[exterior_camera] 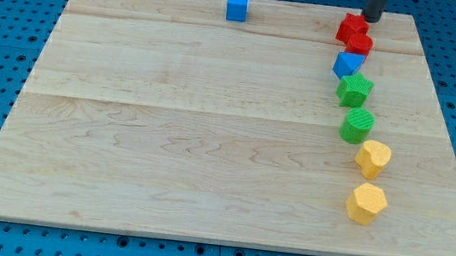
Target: Adjust the red circle above the triangle
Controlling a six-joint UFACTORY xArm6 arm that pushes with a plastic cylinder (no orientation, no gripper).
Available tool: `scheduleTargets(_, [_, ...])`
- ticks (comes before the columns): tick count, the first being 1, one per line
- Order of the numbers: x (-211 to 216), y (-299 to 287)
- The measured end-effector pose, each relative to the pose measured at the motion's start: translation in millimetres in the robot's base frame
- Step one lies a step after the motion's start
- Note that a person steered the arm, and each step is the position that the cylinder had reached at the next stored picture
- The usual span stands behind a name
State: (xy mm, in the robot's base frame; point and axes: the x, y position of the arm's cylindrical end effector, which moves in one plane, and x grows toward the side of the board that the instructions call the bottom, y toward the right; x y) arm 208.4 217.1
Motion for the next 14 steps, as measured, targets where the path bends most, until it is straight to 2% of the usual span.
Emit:
scheduleTargets(1, [9.0,42.4])
scheduleTargets(2, [61.6,37.7])
scheduleTargets(8, [78.3,-19.2])
scheduleTargets(9, [62.9,9.0])
scheduleTargets(10, [8.0,45.5])
scheduleTargets(11, [-17.4,27.8])
scheduleTargets(12, [-17.1,-45.2])
scheduleTargets(13, [-3.5,-45.5])
scheduleTargets(14, [-1.0,-70.0])
